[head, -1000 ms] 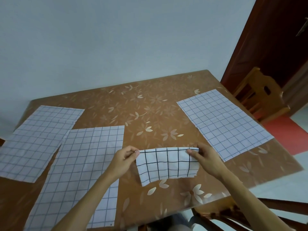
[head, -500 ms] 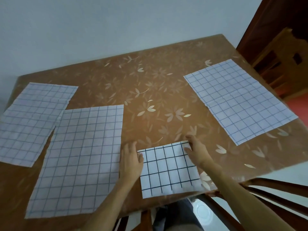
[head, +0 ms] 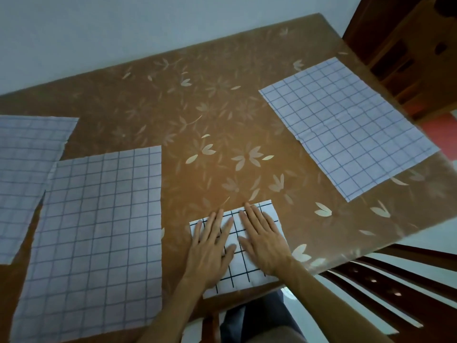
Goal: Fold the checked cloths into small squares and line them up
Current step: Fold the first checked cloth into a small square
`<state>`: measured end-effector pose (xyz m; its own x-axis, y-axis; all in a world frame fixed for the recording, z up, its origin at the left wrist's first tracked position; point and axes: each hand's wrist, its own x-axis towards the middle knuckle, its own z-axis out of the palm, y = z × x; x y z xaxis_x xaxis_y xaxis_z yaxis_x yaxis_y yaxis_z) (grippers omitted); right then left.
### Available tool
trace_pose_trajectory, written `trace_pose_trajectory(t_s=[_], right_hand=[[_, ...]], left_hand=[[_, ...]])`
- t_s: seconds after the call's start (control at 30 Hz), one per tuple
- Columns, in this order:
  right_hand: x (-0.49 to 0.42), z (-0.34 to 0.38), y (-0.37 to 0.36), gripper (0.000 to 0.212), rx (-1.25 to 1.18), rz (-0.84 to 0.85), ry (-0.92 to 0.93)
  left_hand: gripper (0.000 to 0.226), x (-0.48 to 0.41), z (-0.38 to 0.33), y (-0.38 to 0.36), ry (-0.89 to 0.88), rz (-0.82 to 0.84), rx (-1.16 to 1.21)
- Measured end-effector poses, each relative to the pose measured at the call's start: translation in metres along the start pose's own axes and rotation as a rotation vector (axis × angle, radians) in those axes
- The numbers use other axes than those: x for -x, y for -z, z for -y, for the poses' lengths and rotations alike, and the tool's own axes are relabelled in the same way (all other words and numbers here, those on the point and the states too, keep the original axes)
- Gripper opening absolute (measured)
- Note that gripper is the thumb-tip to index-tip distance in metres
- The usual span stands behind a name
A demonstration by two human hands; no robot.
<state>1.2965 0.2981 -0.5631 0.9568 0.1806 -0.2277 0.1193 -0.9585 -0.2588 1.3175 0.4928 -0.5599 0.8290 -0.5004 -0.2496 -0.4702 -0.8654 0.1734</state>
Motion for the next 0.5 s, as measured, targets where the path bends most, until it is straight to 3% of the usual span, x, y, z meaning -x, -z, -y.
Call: trace_pose_trajectory(t_s=[0.3, 0.43, 0.5], right_hand=[[0.004, -0.032, 0.027, 0.057, 0.100, -0.011, -0.109], [0.013, -0.026, 0.034, 0.064, -0.057, -0.015, -0.072], [0.023, -0.024, 0.037, 0.064, -0.143, -0.010, -0.088]], left_hand=[[0.063, -0.007, -0.011, 0.029, 0.056, 0.004, 0.076], [0.048, -0.044, -0.027, 0.060, 0.091, -0.047, 0.123], [0.047, -0.063, -0.031, 0.070, 0.101, 0.006, 0.105]])
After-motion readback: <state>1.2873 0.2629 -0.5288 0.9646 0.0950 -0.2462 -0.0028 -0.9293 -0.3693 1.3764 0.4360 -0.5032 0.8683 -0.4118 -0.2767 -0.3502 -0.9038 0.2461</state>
